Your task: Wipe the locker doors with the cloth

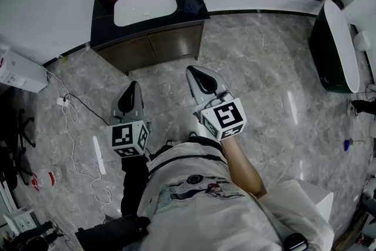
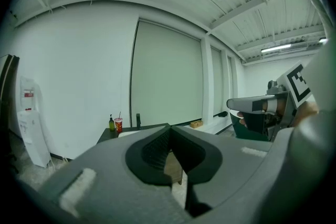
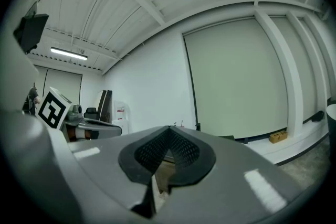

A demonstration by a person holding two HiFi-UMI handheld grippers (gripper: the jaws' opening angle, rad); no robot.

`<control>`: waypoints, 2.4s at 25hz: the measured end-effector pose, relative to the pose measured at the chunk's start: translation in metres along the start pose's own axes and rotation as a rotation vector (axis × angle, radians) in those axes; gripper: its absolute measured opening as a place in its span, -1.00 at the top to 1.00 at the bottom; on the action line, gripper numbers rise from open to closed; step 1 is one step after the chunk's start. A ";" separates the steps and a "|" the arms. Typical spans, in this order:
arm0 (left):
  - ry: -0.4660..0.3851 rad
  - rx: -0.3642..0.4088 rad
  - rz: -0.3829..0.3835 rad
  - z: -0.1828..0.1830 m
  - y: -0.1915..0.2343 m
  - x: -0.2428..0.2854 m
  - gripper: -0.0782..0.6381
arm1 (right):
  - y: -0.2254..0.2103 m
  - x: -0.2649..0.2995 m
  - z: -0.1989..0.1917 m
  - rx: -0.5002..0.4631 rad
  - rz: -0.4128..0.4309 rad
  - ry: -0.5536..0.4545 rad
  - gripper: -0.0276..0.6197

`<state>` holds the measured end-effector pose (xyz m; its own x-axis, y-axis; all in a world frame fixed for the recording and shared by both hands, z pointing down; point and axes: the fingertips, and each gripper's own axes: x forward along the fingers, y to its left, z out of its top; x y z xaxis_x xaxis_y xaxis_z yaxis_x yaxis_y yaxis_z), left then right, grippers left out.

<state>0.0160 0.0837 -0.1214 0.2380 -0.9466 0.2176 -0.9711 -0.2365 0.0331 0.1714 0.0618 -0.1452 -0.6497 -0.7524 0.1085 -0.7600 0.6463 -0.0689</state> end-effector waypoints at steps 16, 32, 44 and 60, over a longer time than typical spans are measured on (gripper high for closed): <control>0.048 -0.025 0.062 -0.013 -0.018 0.027 0.78 | -0.036 -0.011 -0.016 0.017 0.060 0.059 0.91; 0.071 -0.067 0.019 -0.021 0.058 0.127 0.78 | -0.061 0.094 -0.038 -0.001 0.033 0.138 0.91; 0.096 -0.085 -0.077 -0.006 0.133 0.225 0.78 | -0.092 0.215 -0.032 -0.027 -0.053 0.181 0.91; 0.221 -0.132 -0.085 -0.041 0.110 0.350 0.78 | -0.191 0.295 -0.094 0.051 -0.001 0.311 0.91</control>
<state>-0.0079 -0.2644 -0.0020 0.3225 -0.8502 0.4162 -0.9455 -0.2687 0.1837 0.1271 -0.2717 -0.0071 -0.6179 -0.6731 0.4063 -0.7658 0.6323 -0.1172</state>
